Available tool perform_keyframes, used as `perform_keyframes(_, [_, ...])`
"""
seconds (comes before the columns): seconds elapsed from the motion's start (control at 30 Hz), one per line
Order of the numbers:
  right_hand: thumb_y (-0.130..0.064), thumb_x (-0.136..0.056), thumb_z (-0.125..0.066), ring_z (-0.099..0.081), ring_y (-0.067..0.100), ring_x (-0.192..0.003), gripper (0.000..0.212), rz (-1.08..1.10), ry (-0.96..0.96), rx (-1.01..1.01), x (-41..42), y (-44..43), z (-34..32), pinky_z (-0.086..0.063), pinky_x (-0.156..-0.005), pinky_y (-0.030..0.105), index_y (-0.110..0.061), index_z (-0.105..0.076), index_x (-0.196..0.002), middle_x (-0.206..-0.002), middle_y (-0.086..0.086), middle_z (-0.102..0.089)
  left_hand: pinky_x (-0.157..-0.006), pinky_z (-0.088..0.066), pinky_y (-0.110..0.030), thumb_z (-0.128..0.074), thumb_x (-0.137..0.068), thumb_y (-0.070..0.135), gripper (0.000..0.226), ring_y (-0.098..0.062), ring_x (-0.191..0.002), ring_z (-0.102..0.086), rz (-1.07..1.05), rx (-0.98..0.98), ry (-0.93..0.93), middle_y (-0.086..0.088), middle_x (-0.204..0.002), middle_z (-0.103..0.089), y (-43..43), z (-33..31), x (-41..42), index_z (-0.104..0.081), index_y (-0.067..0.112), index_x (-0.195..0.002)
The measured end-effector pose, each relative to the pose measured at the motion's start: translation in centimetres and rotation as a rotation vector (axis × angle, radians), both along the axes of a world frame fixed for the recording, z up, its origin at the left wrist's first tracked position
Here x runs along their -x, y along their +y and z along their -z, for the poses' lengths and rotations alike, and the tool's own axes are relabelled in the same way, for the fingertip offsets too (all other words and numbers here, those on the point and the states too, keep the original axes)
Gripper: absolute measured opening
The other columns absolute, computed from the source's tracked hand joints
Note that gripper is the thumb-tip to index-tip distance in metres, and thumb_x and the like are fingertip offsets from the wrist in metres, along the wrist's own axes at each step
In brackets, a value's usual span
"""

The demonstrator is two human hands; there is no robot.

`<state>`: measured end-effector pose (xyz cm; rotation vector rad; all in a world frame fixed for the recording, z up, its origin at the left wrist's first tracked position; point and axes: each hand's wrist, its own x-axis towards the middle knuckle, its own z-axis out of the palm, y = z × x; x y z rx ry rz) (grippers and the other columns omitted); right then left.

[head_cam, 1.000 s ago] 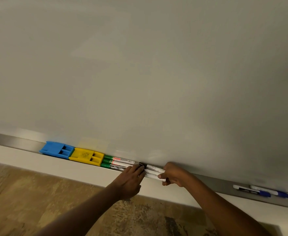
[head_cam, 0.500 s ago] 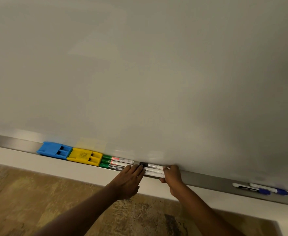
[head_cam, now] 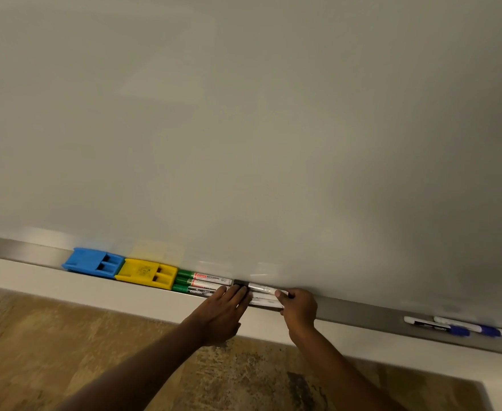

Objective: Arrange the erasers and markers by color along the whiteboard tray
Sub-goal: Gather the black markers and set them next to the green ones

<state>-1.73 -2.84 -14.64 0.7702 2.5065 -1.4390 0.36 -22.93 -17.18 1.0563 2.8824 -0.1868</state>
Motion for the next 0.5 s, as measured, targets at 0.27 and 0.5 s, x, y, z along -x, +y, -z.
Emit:
perform_keyframes(0.27, [-0.024, -0.08, -0.076, -0.066, 0.028, -0.068, 0.023, -0.036, -0.067, -0.061, 0.63, -0.2, -0.43, -0.045, -0.06, 0.027, -0.002, -0.073, -0.077, -0.071, 0.012, -0.07, -0.09, -0.049, -0.045, -0.066, -0.076, 0.043, 0.068, -0.032, -0.114, -0.054, 0.021, 0.064, 0.046, -0.018, -0.129, -0.056, -0.14, -0.62, 0.08, -0.051, 0.005, -0.13])
perform_keyframes(0.5, [-0.024, -0.081, -0.075, -0.069, 0.029, -0.077, 0.021, -0.08, -0.068, -0.109, 0.68, -0.18, -0.25, -0.046, -0.063, 0.027, -0.003, -0.075, -0.084, -0.081, 0.015, -0.074, -0.087, -0.05, -0.045, -0.068, -0.074, 0.047, 0.073, -0.033, -0.108, -0.057, 0.031, 0.089, 0.039, -0.019, -0.129, -0.057, -0.41, -0.91, 0.07, -0.05, 0.004, -0.131])
